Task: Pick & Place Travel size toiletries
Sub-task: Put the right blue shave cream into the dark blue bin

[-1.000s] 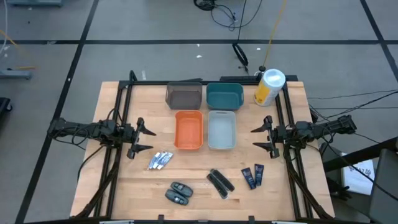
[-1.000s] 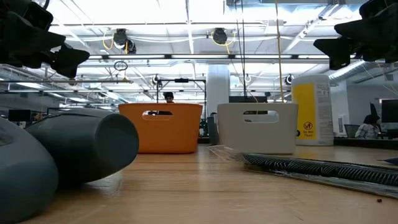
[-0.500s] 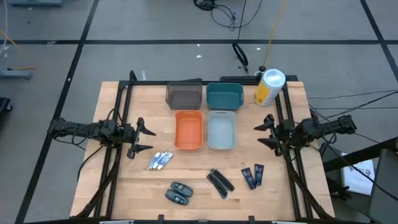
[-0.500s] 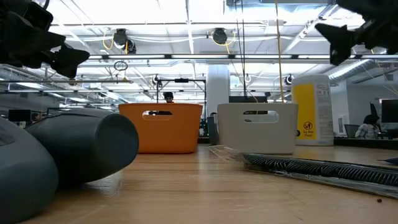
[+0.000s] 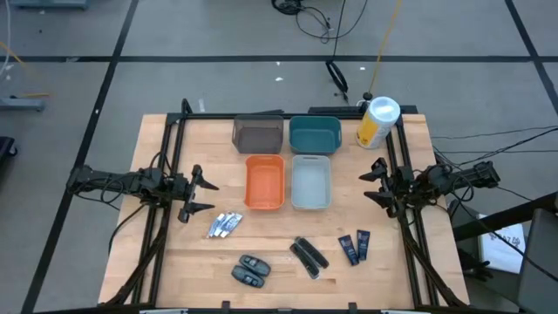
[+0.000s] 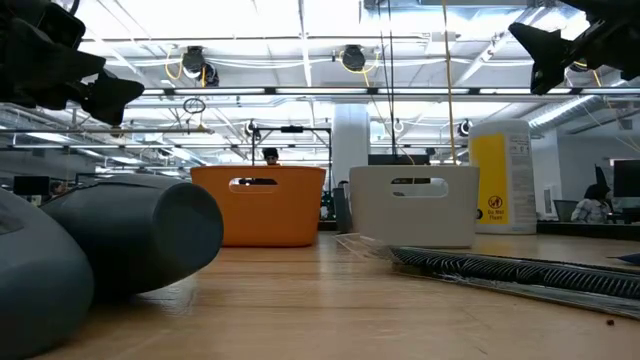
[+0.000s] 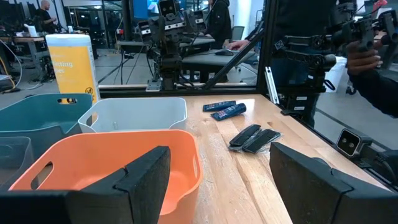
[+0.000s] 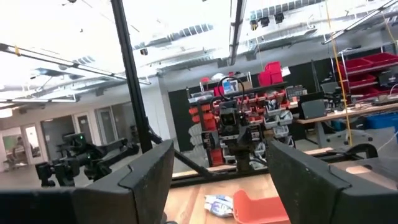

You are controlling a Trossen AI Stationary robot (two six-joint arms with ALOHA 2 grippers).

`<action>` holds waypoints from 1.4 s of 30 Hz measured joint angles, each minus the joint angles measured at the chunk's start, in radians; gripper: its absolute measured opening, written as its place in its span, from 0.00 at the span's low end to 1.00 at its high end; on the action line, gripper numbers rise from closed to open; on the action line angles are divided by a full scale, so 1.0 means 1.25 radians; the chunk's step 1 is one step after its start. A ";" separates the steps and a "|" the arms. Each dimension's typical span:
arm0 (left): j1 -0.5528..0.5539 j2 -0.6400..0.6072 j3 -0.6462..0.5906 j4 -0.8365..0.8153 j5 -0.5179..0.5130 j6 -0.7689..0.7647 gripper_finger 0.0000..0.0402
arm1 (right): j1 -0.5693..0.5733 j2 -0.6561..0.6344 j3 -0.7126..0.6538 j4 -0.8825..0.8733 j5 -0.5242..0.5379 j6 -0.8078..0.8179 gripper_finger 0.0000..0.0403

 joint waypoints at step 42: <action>0.000 0.000 0.000 0.000 0.000 0.000 0.68 | 0.246 1.001 0.983 -1.065 0.083 0.625 0.53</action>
